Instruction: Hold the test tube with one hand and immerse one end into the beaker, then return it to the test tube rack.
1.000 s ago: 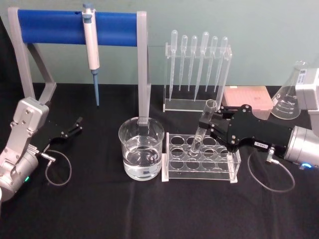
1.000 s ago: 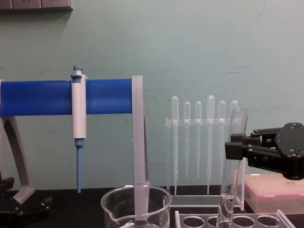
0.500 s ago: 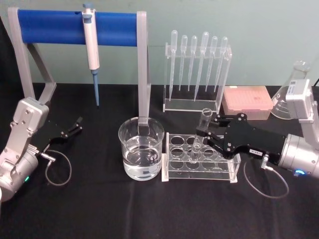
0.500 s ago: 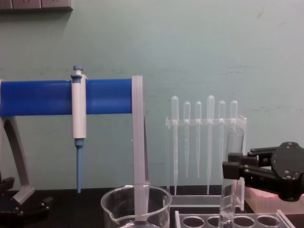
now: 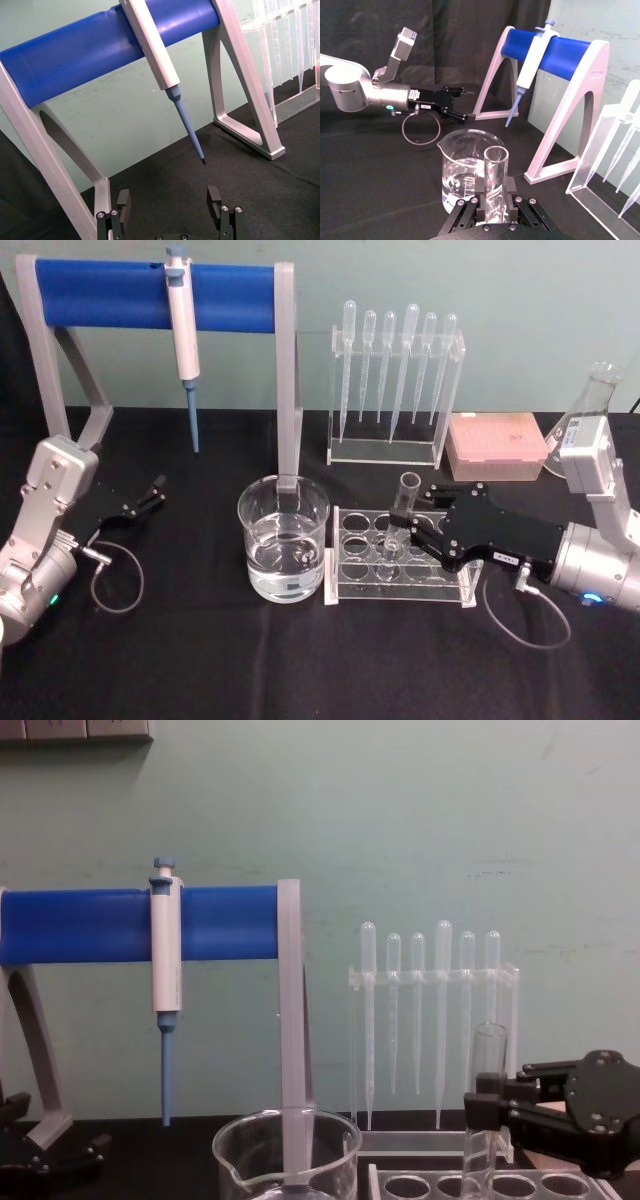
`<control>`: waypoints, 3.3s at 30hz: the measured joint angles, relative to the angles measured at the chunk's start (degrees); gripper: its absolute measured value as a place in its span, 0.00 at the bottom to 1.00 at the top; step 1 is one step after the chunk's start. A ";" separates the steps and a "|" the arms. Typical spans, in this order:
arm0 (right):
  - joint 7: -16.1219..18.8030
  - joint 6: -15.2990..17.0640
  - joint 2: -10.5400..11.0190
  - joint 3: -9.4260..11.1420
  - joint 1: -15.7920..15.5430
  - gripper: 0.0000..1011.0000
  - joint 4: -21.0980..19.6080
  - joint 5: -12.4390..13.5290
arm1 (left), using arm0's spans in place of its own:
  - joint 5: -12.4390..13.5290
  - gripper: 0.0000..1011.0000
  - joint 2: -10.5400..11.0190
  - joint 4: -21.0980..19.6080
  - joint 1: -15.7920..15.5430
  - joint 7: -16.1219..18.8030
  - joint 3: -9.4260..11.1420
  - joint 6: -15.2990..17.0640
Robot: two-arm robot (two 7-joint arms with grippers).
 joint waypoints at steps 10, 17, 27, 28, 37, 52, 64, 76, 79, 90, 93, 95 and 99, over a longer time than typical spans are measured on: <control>0.04 -0.03 -0.08 -0.03 -0.05 0.24 0.10 -0.05 | 0.00 0.99 0.00 0.00 0.00 0.00 0.00 0.00; 0.04 -0.03 -0.04 -0.01 -0.03 0.33 0.04 -0.05 | 0.00 0.99 0.00 0.00 0.00 0.00 0.00 0.00; -0.04 -1.32 0.08 0.77 -0.49 0.65 -0.85 0.02 | 0.00 0.99 0.00 0.00 0.00 0.00 0.00 0.00; -0.27 -2.09 0.14 1.40 -0.92 0.71 -1.49 0.26 | 0.00 0.99 0.00 0.00 0.00 0.00 0.00 0.00; -4.47 -5.37 -0.16 7.19 -5.27 0.95 -6.39 3.54 | 0.00 0.99 0.00 0.00 0.00 0.00 0.00 0.00; -32.22 0.49 -5.68 15.29 -16.51 0.99 -11.59 -6.21 | 0.00 0.99 0.00 0.00 0.00 0.00 0.00 0.00; -35.02 -0.04 -8.79 14.43 -15.98 0.99 -6.30 -12.11 | 0.00 0.99 0.00 -0.01 0.00 0.00 0.00 0.00; -35.72 0.42 -8.76 14.61 -16.30 0.99 -6.88 -12.16 | 0.00 0.99 0.00 0.00 0.00 0.00 0.00 0.00; -35.82 0.53 -8.75 14.64 -16.35 0.99 -6.97 -12.18 | 0.00 0.99 0.00 0.00 0.00 0.00 0.00 0.00; -36.08 0.71 -8.71 14.70 -16.44 0.99 -7.15 -12.21 | 0.00 0.99 0.00 0.00 0.00 0.00 0.00 0.00; -36.12 0.73 -8.71 14.72 -16.45 0.99 -7.18 -12.21 | 0.00 0.99 0.00 0.00 0.00 0.00 0.00 0.00; -36.13 0.74 -8.71 14.73 -16.46 0.99 -7.19 -12.21 | 0.00 0.99 0.00 -0.01 0.00 0.00 0.00 0.00; -36.15 0.76 -8.72 14.74 -16.48 0.99 -7.21 -12.21 | 0.00 0.99 0.00 0.00 0.00 0.00 0.00 0.00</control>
